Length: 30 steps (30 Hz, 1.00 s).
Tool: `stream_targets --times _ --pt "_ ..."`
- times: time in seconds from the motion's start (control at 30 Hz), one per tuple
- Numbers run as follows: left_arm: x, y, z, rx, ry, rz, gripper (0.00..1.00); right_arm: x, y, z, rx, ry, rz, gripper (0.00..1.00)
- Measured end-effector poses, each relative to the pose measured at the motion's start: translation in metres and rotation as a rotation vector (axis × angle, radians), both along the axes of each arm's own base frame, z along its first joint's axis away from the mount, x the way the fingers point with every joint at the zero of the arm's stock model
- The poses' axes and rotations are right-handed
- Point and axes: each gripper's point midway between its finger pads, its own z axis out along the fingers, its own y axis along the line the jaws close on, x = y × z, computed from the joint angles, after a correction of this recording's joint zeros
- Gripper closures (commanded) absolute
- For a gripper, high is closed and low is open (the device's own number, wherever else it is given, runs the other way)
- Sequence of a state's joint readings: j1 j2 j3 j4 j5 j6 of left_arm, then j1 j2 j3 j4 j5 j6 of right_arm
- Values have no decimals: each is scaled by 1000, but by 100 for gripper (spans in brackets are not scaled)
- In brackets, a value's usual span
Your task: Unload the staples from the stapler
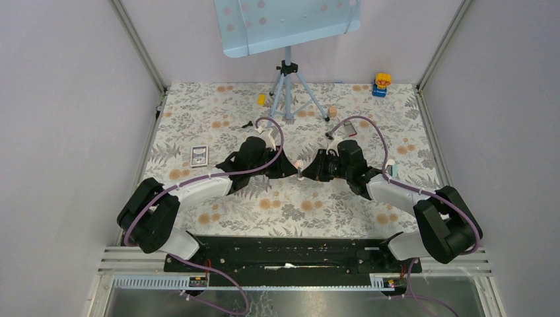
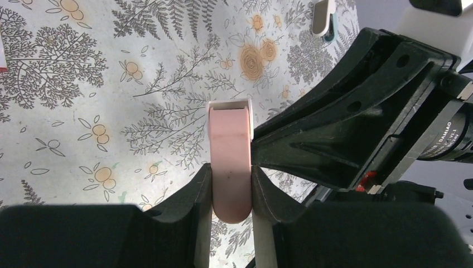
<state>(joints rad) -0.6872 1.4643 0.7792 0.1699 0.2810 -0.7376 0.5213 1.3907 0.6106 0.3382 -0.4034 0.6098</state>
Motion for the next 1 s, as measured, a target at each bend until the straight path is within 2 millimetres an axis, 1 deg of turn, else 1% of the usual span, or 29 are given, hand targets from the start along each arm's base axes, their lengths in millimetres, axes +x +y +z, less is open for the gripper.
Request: stream_targets --times 0.1,0.23,0.5,0.6,0.67,0.8,0.9,1.0 --pt "-1 2 -3 17 -2 -3 100 2 -4 -6 -24 -13 -10 63" --pt "-2 5 -7 40 -2 -4 100 6 -8 -14 -54 -17 -30 57" --pt "-2 10 -5 57 -11 7 100 10 -15 -24 -100 -19 -60 51" --pt "0 13 -3 66 -22 23 100 9 -14 -24 -99 -17 -52 42" --pt "2 14 -2 69 -30 36 100 7 -11 -21 -84 -19 -33 38" --pt "4 15 -1 67 -32 51 100 0 3 -4 -1 -37 42 35" --pt "4 15 0 61 -31 54 100 -2 11 8 58 -53 77 35" --pt "5 14 1 55 -29 57 100 -1 15 13 85 -62 81 37"
